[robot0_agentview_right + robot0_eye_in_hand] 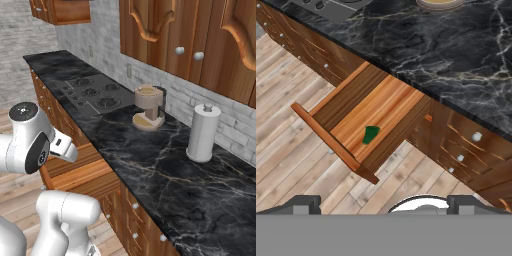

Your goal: Restock the sink supplies by placing the sponge and soap dispenser on the counter and next to the sink. Make sure the soap dispenser is upright.

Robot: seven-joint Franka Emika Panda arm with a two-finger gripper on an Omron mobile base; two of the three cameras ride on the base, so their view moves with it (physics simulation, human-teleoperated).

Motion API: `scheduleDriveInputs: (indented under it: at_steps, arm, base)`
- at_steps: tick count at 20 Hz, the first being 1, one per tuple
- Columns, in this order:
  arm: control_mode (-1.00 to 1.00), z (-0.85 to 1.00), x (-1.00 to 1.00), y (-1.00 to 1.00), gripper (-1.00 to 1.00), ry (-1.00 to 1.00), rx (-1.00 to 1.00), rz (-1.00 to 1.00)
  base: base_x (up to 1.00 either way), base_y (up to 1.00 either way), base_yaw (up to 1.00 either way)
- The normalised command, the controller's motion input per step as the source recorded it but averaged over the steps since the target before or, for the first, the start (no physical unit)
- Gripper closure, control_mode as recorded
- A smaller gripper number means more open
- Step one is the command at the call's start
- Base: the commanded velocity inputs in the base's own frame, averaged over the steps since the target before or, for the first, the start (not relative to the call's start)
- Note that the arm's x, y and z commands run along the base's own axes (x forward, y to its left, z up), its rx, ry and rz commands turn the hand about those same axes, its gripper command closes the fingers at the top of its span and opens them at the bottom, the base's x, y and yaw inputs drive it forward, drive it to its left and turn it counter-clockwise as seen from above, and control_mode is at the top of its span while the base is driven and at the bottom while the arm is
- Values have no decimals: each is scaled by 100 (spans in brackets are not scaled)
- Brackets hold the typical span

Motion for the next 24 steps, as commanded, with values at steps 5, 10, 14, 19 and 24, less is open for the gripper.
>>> scheduleDriveInputs:
  at_steps: [5,10,14,19,24]
  arm:
    - [100,0,0,0,-100,0,0,0]
    - [100,0,0,0,-100,0,0,0]
    - [-100,-20,4,0,-100,0,0,0]
    - [-100,-100,12,49,-100,31,-1,-7]
    - [-100,-71,47,35,-100,36,1,-2]
  base:
    - [51,0,22]
    - [47,0,14]
    - [0,-3,3]
    - [0,0,0]
    - [0,0,0]
